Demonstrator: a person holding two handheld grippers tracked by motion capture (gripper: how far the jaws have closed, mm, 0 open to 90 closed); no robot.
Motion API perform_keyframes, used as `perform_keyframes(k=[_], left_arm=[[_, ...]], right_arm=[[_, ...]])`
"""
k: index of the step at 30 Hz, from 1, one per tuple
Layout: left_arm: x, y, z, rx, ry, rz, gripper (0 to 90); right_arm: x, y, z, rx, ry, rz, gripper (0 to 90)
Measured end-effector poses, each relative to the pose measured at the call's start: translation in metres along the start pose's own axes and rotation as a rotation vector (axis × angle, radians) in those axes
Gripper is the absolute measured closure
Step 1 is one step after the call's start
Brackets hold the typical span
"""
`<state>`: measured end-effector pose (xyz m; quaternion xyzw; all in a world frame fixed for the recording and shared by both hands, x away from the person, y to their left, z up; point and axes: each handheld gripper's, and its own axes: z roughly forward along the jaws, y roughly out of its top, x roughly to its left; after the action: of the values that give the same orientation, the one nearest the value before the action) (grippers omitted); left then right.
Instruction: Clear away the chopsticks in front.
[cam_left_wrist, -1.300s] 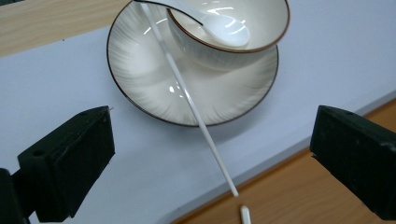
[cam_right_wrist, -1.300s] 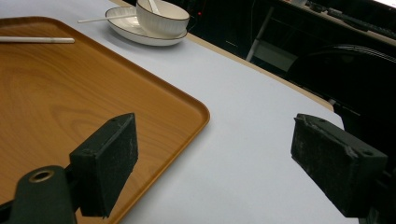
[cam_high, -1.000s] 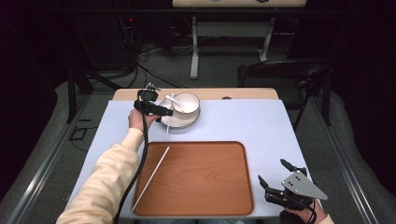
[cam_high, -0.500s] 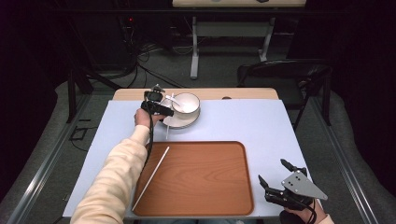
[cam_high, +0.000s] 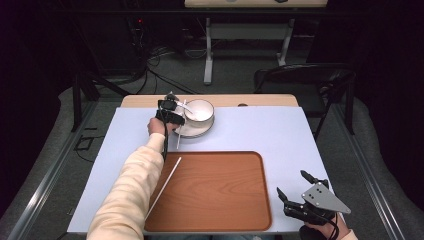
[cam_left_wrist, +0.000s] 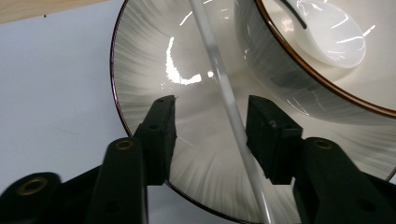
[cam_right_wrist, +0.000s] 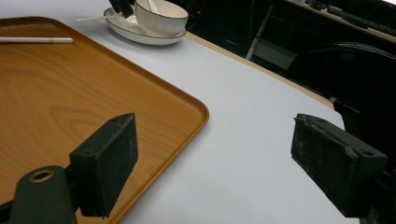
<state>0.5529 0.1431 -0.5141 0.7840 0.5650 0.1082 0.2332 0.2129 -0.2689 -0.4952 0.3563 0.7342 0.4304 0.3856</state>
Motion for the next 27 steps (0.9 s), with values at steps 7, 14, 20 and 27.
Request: perform_keyframes(k=[7, 14, 20, 27], left_arm=[[0.000, -0.001, 0.003, 0.003, 0.014, -0.004, 70.3], [0.003, -0.001, 0.007, -0.006, 0.039, -0.033, 84.1], [0.010, -0.002, 0.004, -0.018, 0.025, -0.059, 84.7], [0.021, -0.002, -0.012, -0.050, 0.030, -0.083, 84.9]], right_arm=[[0.000, 0.000, 0.000, 0.000, -0.001, 0.000, 14.3], [0.000, 0.000, 0.000, 0.000, -0.002, 0.001, 14.3], [0.000, 0.000, 0.000, -0.002, -0.002, 0.000, 14.3], [0.000, 0.000, 0.000, -0.001, -0.002, 0.000, 14.3]])
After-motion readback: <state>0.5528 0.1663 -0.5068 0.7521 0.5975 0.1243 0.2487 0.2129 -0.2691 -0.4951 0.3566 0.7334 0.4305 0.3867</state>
